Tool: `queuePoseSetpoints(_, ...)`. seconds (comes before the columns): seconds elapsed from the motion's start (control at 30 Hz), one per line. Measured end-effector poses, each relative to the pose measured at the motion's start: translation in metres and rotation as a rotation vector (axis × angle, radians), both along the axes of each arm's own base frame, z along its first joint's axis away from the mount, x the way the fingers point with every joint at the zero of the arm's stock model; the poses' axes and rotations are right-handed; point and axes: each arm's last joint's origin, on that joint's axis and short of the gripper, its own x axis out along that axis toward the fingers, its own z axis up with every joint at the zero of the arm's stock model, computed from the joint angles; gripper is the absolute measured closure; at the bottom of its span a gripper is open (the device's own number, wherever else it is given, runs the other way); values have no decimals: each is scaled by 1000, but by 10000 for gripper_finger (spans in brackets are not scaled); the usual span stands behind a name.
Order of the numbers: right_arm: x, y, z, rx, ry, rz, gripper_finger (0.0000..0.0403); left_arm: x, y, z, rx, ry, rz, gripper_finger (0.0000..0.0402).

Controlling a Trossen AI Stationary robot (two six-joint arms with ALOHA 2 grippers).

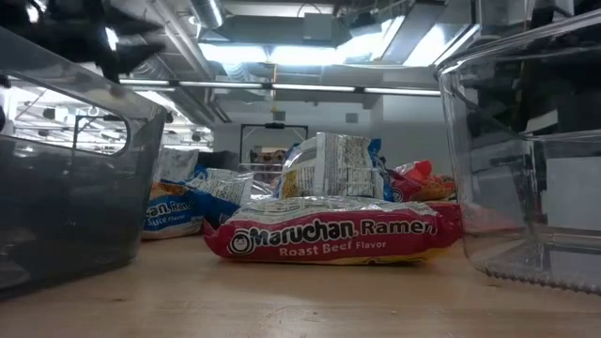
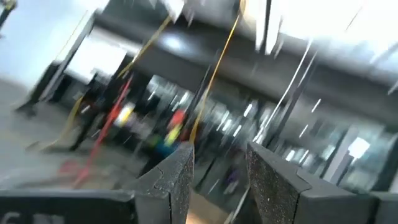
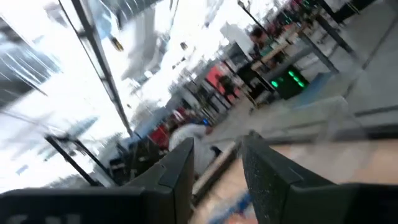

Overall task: Sort Maruchan noodles
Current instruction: Put the blue noodle pack into the black bin

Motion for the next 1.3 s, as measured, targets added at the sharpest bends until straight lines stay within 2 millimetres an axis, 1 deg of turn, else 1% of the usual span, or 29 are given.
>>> queuePoseSetpoints(0.13, 1, 0, 6, -5, -56, 0, 281, -12, -1, 16, 12, -212, -6, 260)
queuePoseSetpoints(0.2, 3, 0, 9, -6, -64, 1, 281, -17, -1, 21, 19, -285, -4, 260)
queuePoseSetpoints(0.27, 5, 0, 17, -9, -48, 0, 281, -21, -1, 24, 15, -340, 29, 260)
queuePoseSetpoints(0.33, 8, 0, 31, -44, -30, -5, 280, -25, 0, 26, -17, -375, 85, 260)
queuePoseSetpoints(0.47, 23, 0, 70, -165, 73, 12, 264, -28, 3, 31, -104, -405, 168, 260)
queuePoseSetpoints(0.53, 35, 0, 91, -218, 173, 34, 249, -27, 3, 34, -125, -393, 167, 261)
queuePoseSetpoints(0.63, 57, 1, 116, -273, 350, 107, 219, -21, 3, 42, -128, -312, 119, 261)
queuePoseSetpoints(0.7, 76, 1, 125, -272, 482, 174, 194, -16, 2, 50, -142, -224, 59, 261)
queuePoseSetpoints(0.77, 95, 2, 131, -262, 592, 250, 166, -9, 1, 56, -156, -86, 2, 261)
queuePoseSetpoints(0.83, 116, 2, 129, -243, 709, 334, 136, -2, 0, 64, -148, 62, -49, 260)
queuePoseSetpoints(0.9, 138, 3, 126, -226, 780, 412, 107, 5, -1, 71, -135, 183, -110, 257)
queuePoseSetpoints(0.97, 160, 4, 118, -228, 842, 510, 83, 12, -2, 76, -125, 281, -168, 248)
queuePoseSetpoints(1.03, 182, 4, 106, -240, 891, 595, 67, 19, -3, 81, -105, 334, -218, 235)
queuePoseSetpoints(1.1, 202, 5, 92, -253, 943, 657, 60, 25, -4, 83, -87, 380, -257, 220)
queuePoseSetpoints(1.17, 221, 6, 77, -246, 977, 738, 60, 32, -5, 80, -79, 419, -292, 203)
queuePoseSetpoints(1.3, 250, 7, 43, -196, 1056, 857, 67, 38, -5, 75, -80, 478, -330, 174)
